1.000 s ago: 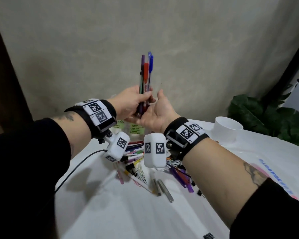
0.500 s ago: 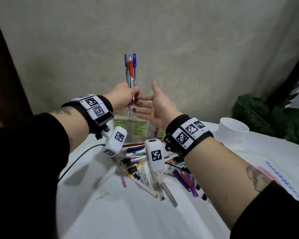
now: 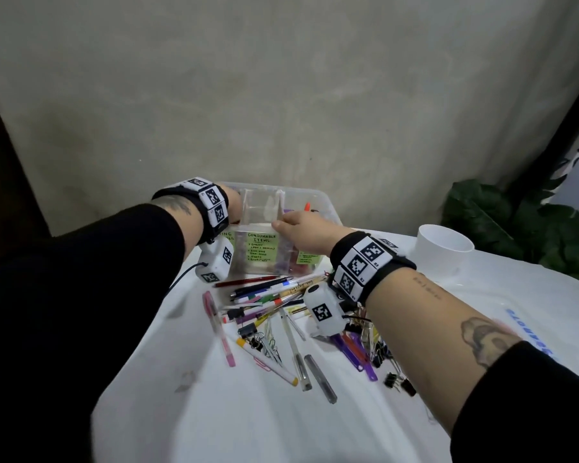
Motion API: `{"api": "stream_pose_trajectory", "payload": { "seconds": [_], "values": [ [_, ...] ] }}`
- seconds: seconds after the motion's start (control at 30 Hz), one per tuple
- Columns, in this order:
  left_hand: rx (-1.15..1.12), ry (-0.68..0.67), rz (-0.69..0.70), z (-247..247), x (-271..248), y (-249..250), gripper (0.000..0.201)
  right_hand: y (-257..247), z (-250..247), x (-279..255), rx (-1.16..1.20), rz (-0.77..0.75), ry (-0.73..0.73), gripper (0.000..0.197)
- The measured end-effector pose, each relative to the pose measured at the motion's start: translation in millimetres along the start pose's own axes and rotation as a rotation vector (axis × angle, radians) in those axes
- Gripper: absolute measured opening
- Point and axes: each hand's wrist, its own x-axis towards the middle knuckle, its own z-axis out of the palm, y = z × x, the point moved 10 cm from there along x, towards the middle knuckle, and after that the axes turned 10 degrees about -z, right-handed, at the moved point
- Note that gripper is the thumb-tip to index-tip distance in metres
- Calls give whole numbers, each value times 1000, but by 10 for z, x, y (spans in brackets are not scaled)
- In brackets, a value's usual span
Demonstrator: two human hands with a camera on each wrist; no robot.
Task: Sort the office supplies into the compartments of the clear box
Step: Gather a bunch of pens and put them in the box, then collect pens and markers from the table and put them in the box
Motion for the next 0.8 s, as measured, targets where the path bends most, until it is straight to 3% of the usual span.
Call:
{"api": "stream_pose_trajectory", "payload": {
  "seconds": [0.1,0.37,0.43,0.5,0.53,0.6,0.67,0.8],
  "values": [
    [209,-26,-57,137,90,-35,36,32,15,24,-15,10,4,47],
    [9,118,26,-106,-124,124,34,40,12,20,31,9,42,43],
    [-97,214,91,-251,-131,102,27,33,-46,2,176,-14,146,26],
    [-323,362,232,-493,-254,95,10,-44,-236,-69,229,-86,373,10],
    [-400,383,324,-553,-354,106,5,-132,-350,-137,191,-151,509,8],
    [-427,276,512,-468,-515,192,12,-379,-447,-274,169,-313,670,6],
    [-383,130,633,-290,-700,238,16,-532,-320,-263,238,-393,615,8],
    [-123,-126,615,222,-831,46,16,-473,284,-39,190,-265,183,18]
  ]
}}
